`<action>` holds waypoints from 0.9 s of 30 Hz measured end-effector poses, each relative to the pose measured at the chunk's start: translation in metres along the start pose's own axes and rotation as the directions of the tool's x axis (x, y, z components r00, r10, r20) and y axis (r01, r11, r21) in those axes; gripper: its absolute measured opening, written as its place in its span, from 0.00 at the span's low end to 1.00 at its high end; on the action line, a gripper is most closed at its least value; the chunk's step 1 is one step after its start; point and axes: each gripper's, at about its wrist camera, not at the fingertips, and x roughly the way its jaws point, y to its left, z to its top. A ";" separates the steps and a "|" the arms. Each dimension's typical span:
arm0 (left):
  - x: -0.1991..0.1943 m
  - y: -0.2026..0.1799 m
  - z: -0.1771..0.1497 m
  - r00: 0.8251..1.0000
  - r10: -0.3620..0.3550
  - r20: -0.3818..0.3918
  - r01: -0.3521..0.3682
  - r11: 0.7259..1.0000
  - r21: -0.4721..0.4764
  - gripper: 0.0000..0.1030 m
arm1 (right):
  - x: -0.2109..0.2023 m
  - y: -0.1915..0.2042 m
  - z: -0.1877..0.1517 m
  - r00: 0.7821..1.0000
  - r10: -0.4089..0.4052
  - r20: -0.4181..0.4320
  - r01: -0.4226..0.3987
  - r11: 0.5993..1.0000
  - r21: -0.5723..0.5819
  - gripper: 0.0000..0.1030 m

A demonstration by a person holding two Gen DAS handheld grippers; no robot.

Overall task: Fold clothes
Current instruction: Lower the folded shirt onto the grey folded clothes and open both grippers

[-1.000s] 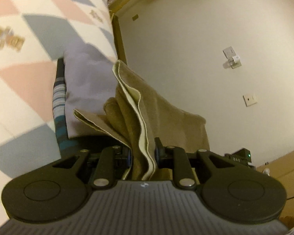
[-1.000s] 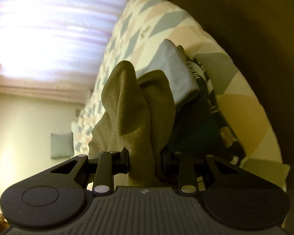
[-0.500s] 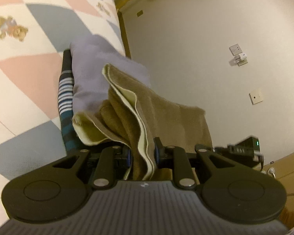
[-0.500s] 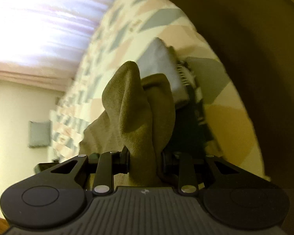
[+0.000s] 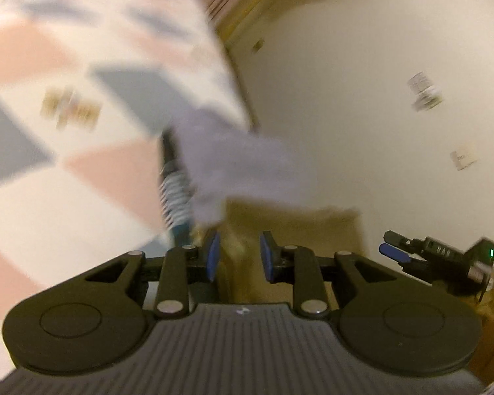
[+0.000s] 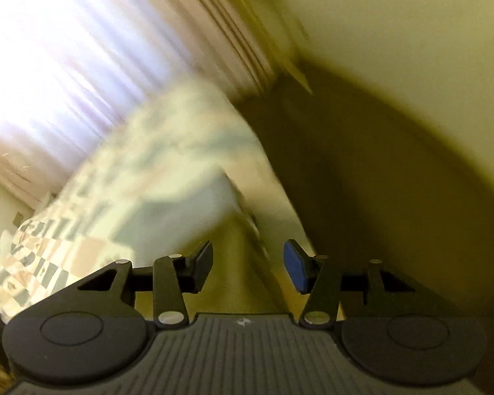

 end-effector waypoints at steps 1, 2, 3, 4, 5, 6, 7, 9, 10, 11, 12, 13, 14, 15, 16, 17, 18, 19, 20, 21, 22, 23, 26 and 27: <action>0.000 -0.011 0.002 0.999 -0.027 0.017 0.027 0.999 0.018 0.20 | 0.001 0.013 -0.004 0.999 0.028 0.019 -0.026 0.998 -0.059 0.49; 0.006 -0.023 0.003 0.999 -0.048 0.024 0.047 0.998 0.051 0.20 | 0.007 0.024 -0.009 0.999 0.043 0.028 -0.040 0.992 -0.120 0.42; 0.017 -0.032 0.001 0.999 -0.047 0.023 0.045 0.995 0.090 0.20 | 0.020 0.034 -0.015 0.999 0.035 0.020 -0.031 0.983 -0.181 0.37; 0.034 -0.038 -0.002 1.000 -0.025 0.014 0.023 0.992 0.126 0.19 | 0.035 0.041 -0.021 1.000 0.024 0.013 -0.020 0.973 -0.229 0.35; 0.051 -0.041 -0.004 1.000 -0.003 0.003 0.003 0.989 0.148 0.18 | 0.051 0.042 -0.025 1.000 0.004 0.007 -0.002 0.968 -0.250 0.31; 0.068 -0.038 -0.005 1.000 0.025 -0.014 -0.023 0.989 0.146 0.12 | 0.069 0.040 -0.028 1.000 -0.021 0.001 0.021 0.966 -0.257 0.30; 0.084 -0.033 -0.005 0.997 0.070 -0.023 -0.066 0.986 0.152 0.06 | 0.086 0.037 -0.031 0.999 -0.047 -0.013 0.042 0.965 -0.257 0.30; 0.113 -0.023 -0.007 0.988 0.150 -0.043 -0.141 0.976 0.164 0.03 | 0.118 0.024 -0.038 0.994 -0.097 -0.045 0.083 0.966 -0.247 0.29; 0.122 -0.017 -0.008 0.986 0.157 -0.054 -0.146 0.975 0.165 0.03 | 0.126 0.019 -0.039 0.992 -0.110 -0.058 0.094 0.969 -0.229 0.29; 0.128 -0.010 -0.009 0.987 0.149 -0.056 -0.138 0.977 0.166 0.03 | 0.133 0.014 -0.040 0.990 -0.117 -0.078 0.098 0.972 -0.212 0.29; 0.132 -0.006 -0.009 0.988 0.142 -0.054 -0.131 0.977 0.170 0.03 | 0.140 0.010 -0.041 0.987 -0.124 -0.099 0.103 0.975 -0.196 0.29; 0.135 -0.002 -0.009 0.989 0.140 -0.053 -0.129 0.976 0.176 0.03 | 0.145 0.005 -0.042 0.985 -0.127 -0.115 0.104 0.978 -0.182 0.29; 0.138 0.000 -0.009 0.989 0.141 -0.051 -0.130 0.975 0.181 0.03 | 0.147 0.002 -0.041 0.985 -0.122 -0.125 0.099 0.980 -0.172 0.29; 0.141 -0.001 -0.008 0.988 0.150 -0.046 -0.139 0.972 0.191 0.03 | 0.146 0.001 -0.041 0.985 -0.116 -0.128 0.094 0.982 -0.166 0.29; 0.142 -0.002 -0.008 0.986 0.162 -0.040 -0.150 0.965 0.214 0.03 | 0.141 0.003 -0.041 0.987 -0.111 -0.120 0.090 0.982 -0.169 0.30; 0.143 -0.004 -0.008 0.984 0.174 -0.033 -0.162 0.958 0.236 0.03 | 0.135 0.006 -0.041 0.988 -0.106 -0.112 0.086 0.981 -0.171 0.30; 0.143 -0.005 -0.007 0.983 0.183 -0.027 -0.171 0.953 0.252 0.03 | 0.130 0.008 -0.041 0.989 -0.101 -0.105 0.081 0.981 -0.174 0.33; 0.140 -0.006 -0.006 0.982 0.187 -0.026 -0.175 0.953 0.248 0.03 | 0.125 0.011 -0.041 0.991 -0.095 -0.097 0.077 0.981 -0.177 0.34; 0.134 -0.007 -0.003 0.982 0.186 -0.024 -0.175 0.957 0.233 0.03 | 0.119 0.014 -0.039 0.992 -0.086 -0.087 0.070 0.982 -0.178 0.36; 0.126 -0.009 -0.001 0.983 0.185 -0.011 -0.178 0.958 0.227 0.02 | 0.111 0.019 -0.034 0.995 -0.071 -0.072 0.057 0.983 -0.175 0.37; 0.117 -0.014 0.002 0.981 0.193 0.009 -0.190 0.954 0.233 0.02 | 0.102 0.023 -0.030 0.997 -0.055 -0.054 0.045 0.984 -0.172 0.37; 0.107 -0.019 0.004 0.979 0.201 0.030 -0.202 0.949 0.240 0.02 | 0.090 0.024 -0.027 0.999 -0.039 -0.030 0.034 0.985 -0.167 0.37; 0.075 -0.032 0.003 0.979 0.190 0.078 -0.204 0.945 0.255 0.02 | 0.050 0.026 -0.024 0.999 -0.011 0.040 0.018 0.986 -0.164 0.37; 0.066 -0.036 0.001 0.979 0.185 0.086 -0.201 0.945 0.259 0.02 | 0.037 0.026 -0.026 0.998 -0.008 0.061 0.018 0.985 -0.172 0.37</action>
